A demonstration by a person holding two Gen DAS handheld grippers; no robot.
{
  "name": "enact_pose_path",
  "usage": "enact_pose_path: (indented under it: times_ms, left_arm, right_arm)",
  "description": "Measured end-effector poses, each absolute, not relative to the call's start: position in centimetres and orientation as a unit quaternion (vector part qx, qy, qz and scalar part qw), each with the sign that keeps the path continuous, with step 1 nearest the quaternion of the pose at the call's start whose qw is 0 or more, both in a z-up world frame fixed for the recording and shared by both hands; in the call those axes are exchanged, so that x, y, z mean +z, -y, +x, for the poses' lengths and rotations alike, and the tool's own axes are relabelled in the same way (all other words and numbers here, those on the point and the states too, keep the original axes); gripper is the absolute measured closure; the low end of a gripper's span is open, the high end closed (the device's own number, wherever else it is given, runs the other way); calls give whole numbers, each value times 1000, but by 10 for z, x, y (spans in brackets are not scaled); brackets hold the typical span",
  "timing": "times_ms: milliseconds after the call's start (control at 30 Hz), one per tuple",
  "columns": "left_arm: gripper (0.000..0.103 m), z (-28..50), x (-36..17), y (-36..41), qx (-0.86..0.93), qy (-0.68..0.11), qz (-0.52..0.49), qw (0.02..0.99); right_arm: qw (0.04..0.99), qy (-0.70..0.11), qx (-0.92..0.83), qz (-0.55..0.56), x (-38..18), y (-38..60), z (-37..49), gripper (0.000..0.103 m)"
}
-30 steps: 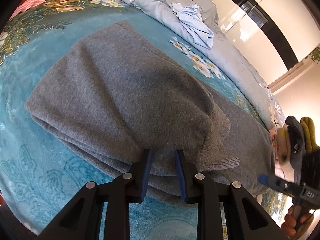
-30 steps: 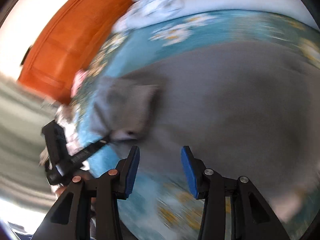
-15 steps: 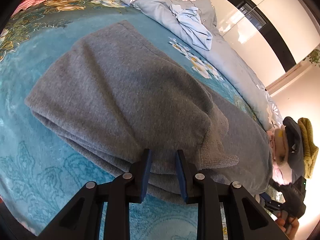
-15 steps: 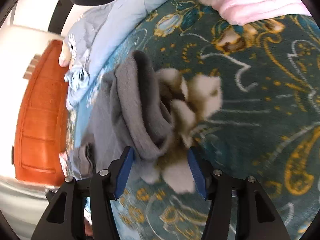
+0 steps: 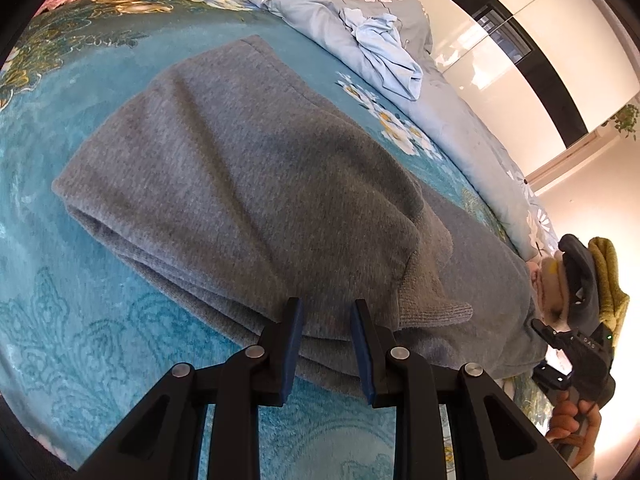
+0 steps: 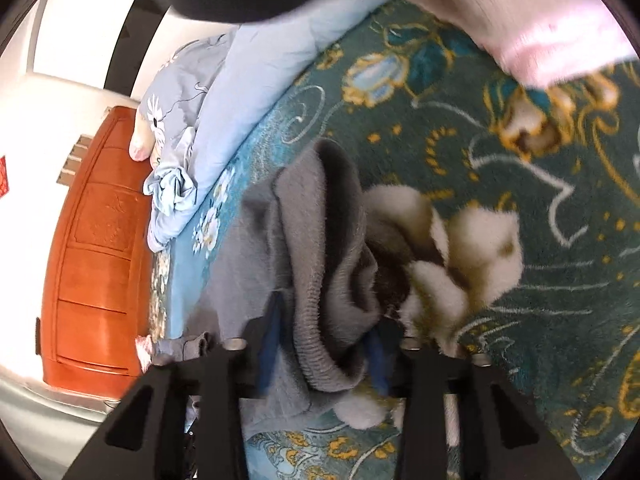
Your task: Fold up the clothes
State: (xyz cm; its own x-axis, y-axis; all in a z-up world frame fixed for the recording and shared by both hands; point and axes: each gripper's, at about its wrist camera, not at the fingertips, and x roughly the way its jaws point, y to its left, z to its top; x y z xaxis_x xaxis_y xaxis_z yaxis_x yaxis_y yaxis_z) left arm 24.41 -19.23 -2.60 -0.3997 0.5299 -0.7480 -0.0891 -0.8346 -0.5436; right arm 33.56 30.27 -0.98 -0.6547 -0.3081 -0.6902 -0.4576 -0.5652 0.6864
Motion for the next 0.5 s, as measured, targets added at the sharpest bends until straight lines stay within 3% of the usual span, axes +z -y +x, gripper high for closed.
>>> enact_pose_path:
  times_ms: [267,367,400,500]
  left_arm:
    - [75,245,-27,196,800,230,-518,197]
    - [64,247,-27,201,790,243,-525,204]
    - [55,248,-28,203,787,246,-528,203]
    - [54,251,-23,213,786,259,-525,197]
  right_arm:
    - [-23,-365,827,-426,46,-254,306,78]
    - [-85,-341,837,-420,70,-216,280,79]
    - [-104,-334,839,-417,78,-204,273,80]
    - [-189,-308,843,-399,105,-150,243,82]
